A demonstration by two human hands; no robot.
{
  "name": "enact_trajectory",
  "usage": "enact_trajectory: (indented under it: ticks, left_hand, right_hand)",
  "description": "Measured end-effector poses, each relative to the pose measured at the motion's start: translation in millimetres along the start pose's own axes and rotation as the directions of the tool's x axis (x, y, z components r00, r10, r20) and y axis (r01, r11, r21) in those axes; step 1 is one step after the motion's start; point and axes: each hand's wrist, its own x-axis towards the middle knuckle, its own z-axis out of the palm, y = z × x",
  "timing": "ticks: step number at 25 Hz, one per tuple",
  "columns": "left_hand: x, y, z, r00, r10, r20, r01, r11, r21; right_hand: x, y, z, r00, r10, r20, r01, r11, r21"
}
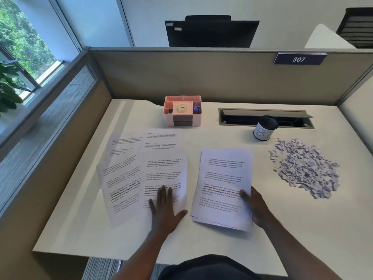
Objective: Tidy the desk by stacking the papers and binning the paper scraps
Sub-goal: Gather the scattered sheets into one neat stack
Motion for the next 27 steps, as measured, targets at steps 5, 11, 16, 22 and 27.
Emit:
enact_trajectory:
  ticks: [5, 11, 16, 22, 27]
  left_hand:
    - [-1.6, 19.1, -10.6, 0.954, -0.025, -0.299, -0.066, 0.954, -0.291]
    - [-2.0, 87.6, -21.4, 0.97, 0.184, -0.156, -0.22, 0.941, -0.256]
    - [-0.2, 116.5, -6.3, 0.97, 0.193, 0.145, -0.193, 0.981, -0.02]
    - [-0.7, 117.2, -3.2, 0.941, 0.268, 0.208, -0.269, 0.963, -0.026]
    - [26.1, 50.8, -16.9, 0.982, 0.08, -0.169, -0.098, 0.99, -0.104]
  right_hand:
    - [-0.8, 5.0, 2.9, 0.999, -0.011, -0.042, 0.007, 0.996, -0.084]
    - [4.4, 8.6, 32.9, 0.999, 0.036, -0.039, -0.04, 0.992, -0.117]
    - [6.8, 7.6, 55.1, 0.991, 0.11, -0.069, -0.116, 0.989, -0.091]
    - [11.7, 17.9, 54.5, 0.996, 0.084, 0.02, -0.08, 0.982, -0.173]
    - [20.0, 18.7, 47.5, 0.993, 0.086, -0.082, -0.103, 0.966, -0.235]
